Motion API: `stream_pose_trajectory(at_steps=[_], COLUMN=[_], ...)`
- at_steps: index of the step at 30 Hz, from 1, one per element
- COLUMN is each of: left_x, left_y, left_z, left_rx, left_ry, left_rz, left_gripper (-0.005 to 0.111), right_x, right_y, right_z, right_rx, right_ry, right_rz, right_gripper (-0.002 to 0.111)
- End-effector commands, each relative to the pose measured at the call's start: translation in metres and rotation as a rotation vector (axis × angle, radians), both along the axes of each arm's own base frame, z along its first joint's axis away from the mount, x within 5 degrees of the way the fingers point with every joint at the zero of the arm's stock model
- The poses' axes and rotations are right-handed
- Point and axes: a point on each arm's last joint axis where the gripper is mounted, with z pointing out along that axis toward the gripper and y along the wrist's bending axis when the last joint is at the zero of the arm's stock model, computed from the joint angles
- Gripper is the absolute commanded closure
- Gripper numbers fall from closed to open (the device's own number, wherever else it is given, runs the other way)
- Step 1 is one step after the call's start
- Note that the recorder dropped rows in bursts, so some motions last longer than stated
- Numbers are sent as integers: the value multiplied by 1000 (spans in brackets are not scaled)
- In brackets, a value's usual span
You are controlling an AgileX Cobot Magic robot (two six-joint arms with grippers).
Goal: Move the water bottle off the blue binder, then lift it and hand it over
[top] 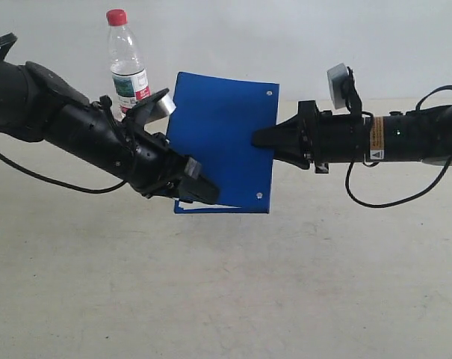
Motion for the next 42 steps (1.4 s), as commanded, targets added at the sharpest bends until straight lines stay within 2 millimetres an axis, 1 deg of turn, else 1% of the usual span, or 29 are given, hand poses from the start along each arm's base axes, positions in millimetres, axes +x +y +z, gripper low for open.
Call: stream_pose_trajectory(at_steps=[1,2,3,4,6,7,8,10,15,18,20,22,23,24,25,26,27,29,30,32,33,35,37,38,39,42], left_x=[-3,-1,0,1,5,7,9,12,14,14,14,14,14,14,14,14,14,12,11,4,0,-11,-26,-35,-44,-71], left_y=[5,6,7,8,13,16,19,24,32,35,37,38,38,39,39,39,40,41,43,48,51,59,69,73,78,90], left_z=[-5,-6,-7,-7,-10,-11,-12,-14,-16,-17,-18,-18,-18,-17,-17,-15,-12,-4,2,14,23,39,52,55,56,45], left_rx=[122,137,148,160,212,243,272,325,423,463,485,501,503,503,501,494,483,452,426,360,310,202,115,89,74,80], left_ry=[-50,-39,-29,-11,2,-9,-20,-46,-91,-109,-116,-118,-118,-119,-126,-138,-149,-183,-205,-252,-287,-368,-446,-478,-506,-523], left_rz=[-84,-49,-17,23,106,128,167,192,166,147,144,134,132,132,136,152,179,244,297,420,496,630,713,738,751,765], left_gripper=[46,33,26,24,27,30,35,45,61,71,81,94,100,102,102,102,102,102,102,102,102,102,102,102,102,102], right_x=[-1,-1,-1,-2,-2,-3,-3,-4,-6,-8,-10,-14,-15,-19,-23,-30,-39,-55,-67,-85,-98,-118,-139,-151,-162,-190], right_y=[1,1,1,1,1,1,1,1,-8,-24,-43,-64,-71,-79,-82,-81,-80,-74,-68,-61,-57,-52,-47,-44,-40,-27], right_z=[23,26,28,30,37,39,42,46,54,59,64,70,77,87,96,103,116,134,146,159,167,174,175,170,165,152], right_rx=[43,44,44,44,47,47,48,45,10,-50,-129,-253,-264,-273,-274,-274,-279,-289,-300,-319,-338,-363,-376,-376,-371,-373], right_ry=[-42,-50,-56,-63,-78,-83,-92,-102,-140,-189,-215,-250,-269,-308,-343,-376,-424,-496,-545,-599,-631,-665,-681,-672,-665,-655], right_rz=[1,2,3,3,1,2,2,7,22,36,37,38,18,0,1,12,18,34,42,44,31,11,5,15,32,77], right_gripper=[109,109,109,109,109,109,109,109,109,109,109,109,109,109,109,109,109,109,109,109,109,109,109,109,109,109])
